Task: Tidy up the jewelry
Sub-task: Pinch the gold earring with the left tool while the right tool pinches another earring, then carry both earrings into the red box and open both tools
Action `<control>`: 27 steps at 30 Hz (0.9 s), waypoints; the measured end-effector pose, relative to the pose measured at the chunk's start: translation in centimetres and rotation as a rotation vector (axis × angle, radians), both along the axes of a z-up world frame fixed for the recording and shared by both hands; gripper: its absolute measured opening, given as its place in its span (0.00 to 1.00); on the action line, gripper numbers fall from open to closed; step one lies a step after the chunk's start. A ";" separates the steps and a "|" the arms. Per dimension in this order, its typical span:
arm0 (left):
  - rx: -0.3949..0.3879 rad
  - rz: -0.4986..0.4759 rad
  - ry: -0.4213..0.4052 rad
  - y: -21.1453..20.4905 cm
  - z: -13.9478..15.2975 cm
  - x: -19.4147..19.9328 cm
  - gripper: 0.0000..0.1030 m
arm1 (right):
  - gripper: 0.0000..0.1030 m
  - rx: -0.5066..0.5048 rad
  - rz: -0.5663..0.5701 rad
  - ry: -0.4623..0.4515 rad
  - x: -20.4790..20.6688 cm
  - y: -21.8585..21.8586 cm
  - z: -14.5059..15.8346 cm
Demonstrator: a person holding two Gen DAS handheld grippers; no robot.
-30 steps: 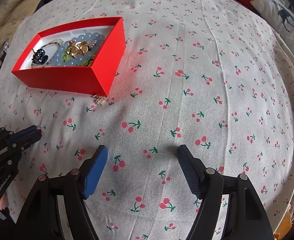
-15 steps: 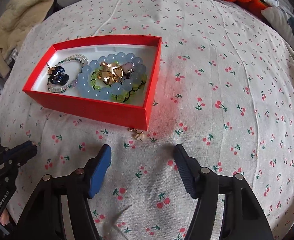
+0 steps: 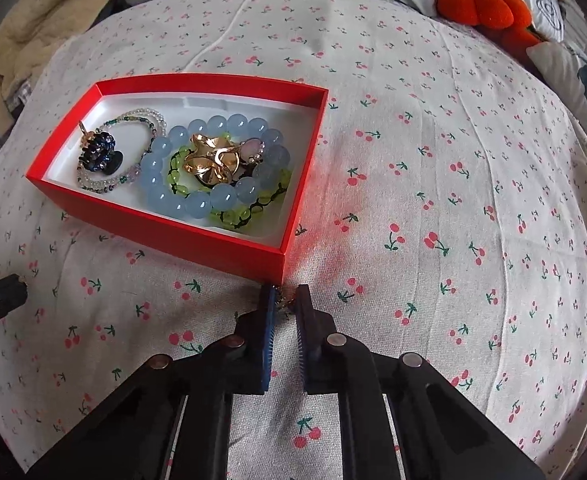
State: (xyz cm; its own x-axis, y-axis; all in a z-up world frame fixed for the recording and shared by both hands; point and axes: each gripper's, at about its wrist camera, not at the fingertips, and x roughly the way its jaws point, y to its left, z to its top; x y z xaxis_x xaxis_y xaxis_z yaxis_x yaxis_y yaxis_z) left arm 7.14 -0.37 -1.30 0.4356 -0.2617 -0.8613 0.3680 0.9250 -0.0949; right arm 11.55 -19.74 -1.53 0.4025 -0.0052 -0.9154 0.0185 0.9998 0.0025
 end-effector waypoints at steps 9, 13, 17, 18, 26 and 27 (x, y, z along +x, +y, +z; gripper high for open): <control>0.007 0.028 0.024 0.9 -0.4 -0.1 0.00 | 0.10 0.018 -0.005 0.020 -0.9 -0.7 0.3; -0.003 0.038 0.029 1.2 -0.4 0.0 0.00 | 0.10 0.035 -0.017 0.036 -1.7 -1.4 0.5; -0.012 0.042 0.023 1.3 0.0 0.0 0.00 | 0.10 0.040 -0.027 0.046 -2.7 -1.9 0.9; -0.014 0.041 0.021 1.3 0.1 0.0 0.00 | 0.10 0.043 -0.029 0.047 -3.0 -2.0 1.0; -0.044 0.039 -0.006 0.7 1.4 0.4 0.00 | 0.10 0.073 -0.055 0.033 -4.5 -3.0 2.3; -0.049 0.041 -0.010 0.7 1.6 0.5 0.00 | 0.10 0.078 -0.058 0.029 -4.5 -3.1 2.6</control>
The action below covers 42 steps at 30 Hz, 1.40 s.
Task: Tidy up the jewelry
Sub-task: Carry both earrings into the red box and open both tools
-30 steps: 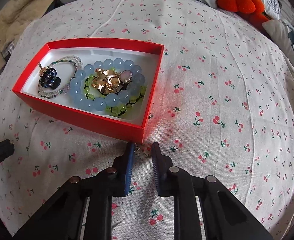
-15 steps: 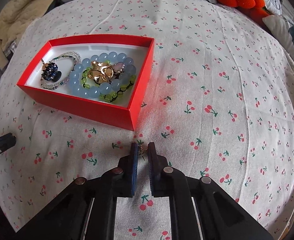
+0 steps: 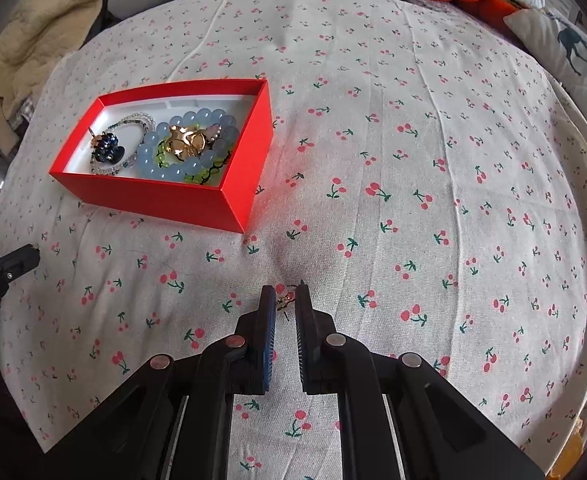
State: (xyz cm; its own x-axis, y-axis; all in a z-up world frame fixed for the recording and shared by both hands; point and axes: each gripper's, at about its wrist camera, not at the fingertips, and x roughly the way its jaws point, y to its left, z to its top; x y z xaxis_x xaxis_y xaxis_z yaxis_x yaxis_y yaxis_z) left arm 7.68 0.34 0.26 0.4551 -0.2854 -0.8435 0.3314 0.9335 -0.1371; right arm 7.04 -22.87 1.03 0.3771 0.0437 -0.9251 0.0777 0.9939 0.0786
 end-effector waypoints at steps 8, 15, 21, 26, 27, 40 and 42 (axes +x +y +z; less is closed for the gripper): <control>-0.041 0.026 -0.028 -0.2 1.6 1.2 0.00 | 0.10 0.040 -0.019 -0.052 0.1 0.0 2.4; -0.092 0.054 -0.051 -0.1 3.1 2.4 0.00 | 0.10 0.078 -0.026 -0.094 1.0 0.5 4.2; -0.158 0.067 -0.081 -0.5 3.9 3.7 0.00 | 0.10 0.119 -0.036 -0.130 2.2 1.2 5.5; -0.186 0.036 -0.109 -1.9 4.0 4.6 0.00 | 0.10 0.139 -0.041 -0.147 3.3 1.5 5.6; -0.188 0.031 -0.115 -2.3 3.9 4.8 0.00 | 0.10 0.140 -0.040 -0.151 3.5 1.6 5.6; -0.138 0.027 -0.120 -3.5 1.6 6.8 0.00 | 0.10 0.155 -0.006 -0.128 6.6 3.5 3.6; -0.133 0.021 -0.118 -3.7 1.3 7.0 0.00 | 0.10 0.155 -0.002 -0.127 6.8 3.6 3.4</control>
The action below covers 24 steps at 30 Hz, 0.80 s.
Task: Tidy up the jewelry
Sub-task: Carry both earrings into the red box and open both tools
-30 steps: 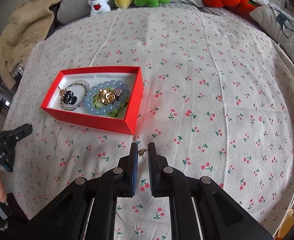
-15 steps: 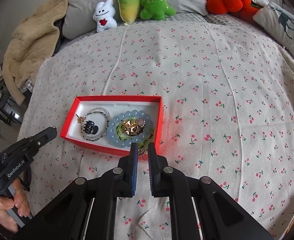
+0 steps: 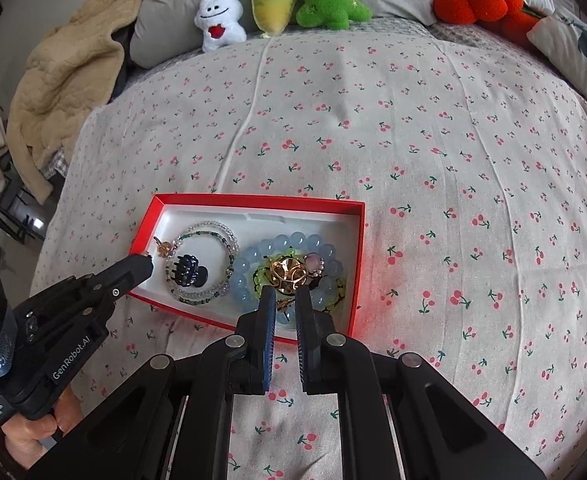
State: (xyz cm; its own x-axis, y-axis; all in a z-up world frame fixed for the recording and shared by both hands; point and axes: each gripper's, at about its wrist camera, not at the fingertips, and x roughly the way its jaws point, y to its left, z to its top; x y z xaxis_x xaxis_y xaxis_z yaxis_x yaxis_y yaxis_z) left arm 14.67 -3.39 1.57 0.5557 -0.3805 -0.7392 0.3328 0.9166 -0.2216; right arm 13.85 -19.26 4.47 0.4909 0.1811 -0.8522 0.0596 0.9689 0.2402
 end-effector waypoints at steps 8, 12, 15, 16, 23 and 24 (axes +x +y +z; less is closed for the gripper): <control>-0.002 -0.013 0.008 -0.4 -0.1 -0.1 0.18 | 0.10 0.001 0.021 0.005 0.7 0.4 -0.5; 0.009 -0.018 -0.016 -0.6 0.6 -0.9 0.21 | 0.10 0.005 0.032 0.000 0.9 0.6 -0.6; 0.006 -0.021 -0.025 -0.4 1.1 -1.4 0.23 | 0.10 0.000 0.040 -0.007 1.0 1.0 -0.4; 0.008 -0.020 -0.025 -0.3 1.2 -1.4 0.23 | 0.10 0.001 0.043 -0.011 1.1 1.0 -0.4; 0.026 -0.007 -0.012 0.4 1.1 -1.8 0.25 | 0.11 0.000 0.058 -0.038 1.4 1.5 -0.1; 0.023 -0.010 -0.009 0.4 1.0 -1.9 0.25 | 0.11 0.002 0.050 -0.039 1.5 1.5 -0.2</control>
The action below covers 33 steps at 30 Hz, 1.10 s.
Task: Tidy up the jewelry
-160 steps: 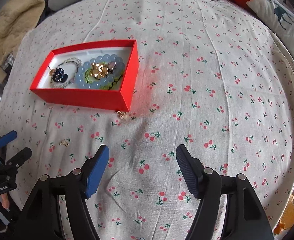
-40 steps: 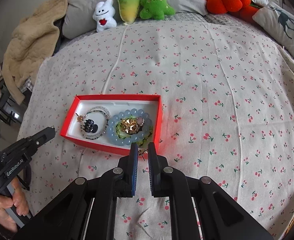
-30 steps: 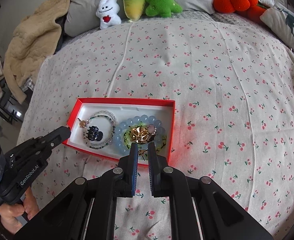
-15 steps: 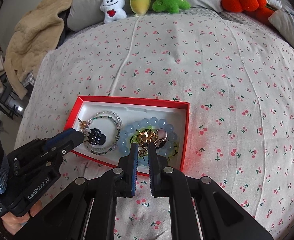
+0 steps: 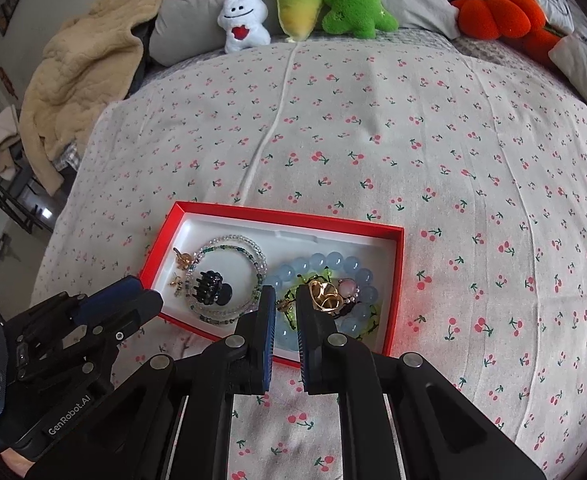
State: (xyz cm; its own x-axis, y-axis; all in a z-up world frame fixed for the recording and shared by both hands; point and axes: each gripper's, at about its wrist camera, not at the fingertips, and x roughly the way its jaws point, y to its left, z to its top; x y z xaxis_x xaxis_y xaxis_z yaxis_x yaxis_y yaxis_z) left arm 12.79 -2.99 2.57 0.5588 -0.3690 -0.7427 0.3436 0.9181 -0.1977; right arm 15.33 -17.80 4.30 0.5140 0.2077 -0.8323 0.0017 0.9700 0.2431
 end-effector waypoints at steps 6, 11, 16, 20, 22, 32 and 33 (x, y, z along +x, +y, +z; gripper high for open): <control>0.021 -0.017 -0.017 -0.1 0.4 -0.9 0.41 | 0.30 0.044 -0.015 0.011 0.1 -0.8 0.2; 0.020 -0.003 -0.015 0.6 0.7 -1.3 0.44 | 0.47 0.061 -0.045 -0.004 -0.4 -1.8 0.9; 0.040 0.016 -0.012 1.2 0.8 -1.6 0.52 | 0.49 0.052 -0.064 0.011 -0.9 -2.4 0.9; 0.076 0.043 -0.006 1.6 0.6 -1.8 0.71 | 0.58 0.036 -0.092 0.027 -1.4 -2.9 0.8; 0.096 0.055 -0.001 1.8 0.5 -1.9 0.74 | 0.60 0.029 -0.105 0.036 -1.6 -3.2 0.6; 0.154 0.105 0.046 2.7 -0.5 -3.0 0.99 | 0.98 -0.042 -0.164 0.059 -3.8 -4.5 0.5; 0.148 0.107 0.060 2.7 -0.7 -3.1 0.99 | 1.00 -0.058 -0.173 0.053 -4.2 -4.6 0.5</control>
State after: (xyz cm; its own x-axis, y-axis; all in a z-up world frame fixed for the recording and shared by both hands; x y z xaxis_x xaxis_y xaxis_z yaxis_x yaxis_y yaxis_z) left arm 9.74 -0.28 1.85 0.5420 -0.1939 -0.8177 0.2344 0.9693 -0.0745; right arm 11.09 -22.42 4.83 0.4930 0.0702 -0.8672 0.1814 0.9665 0.1814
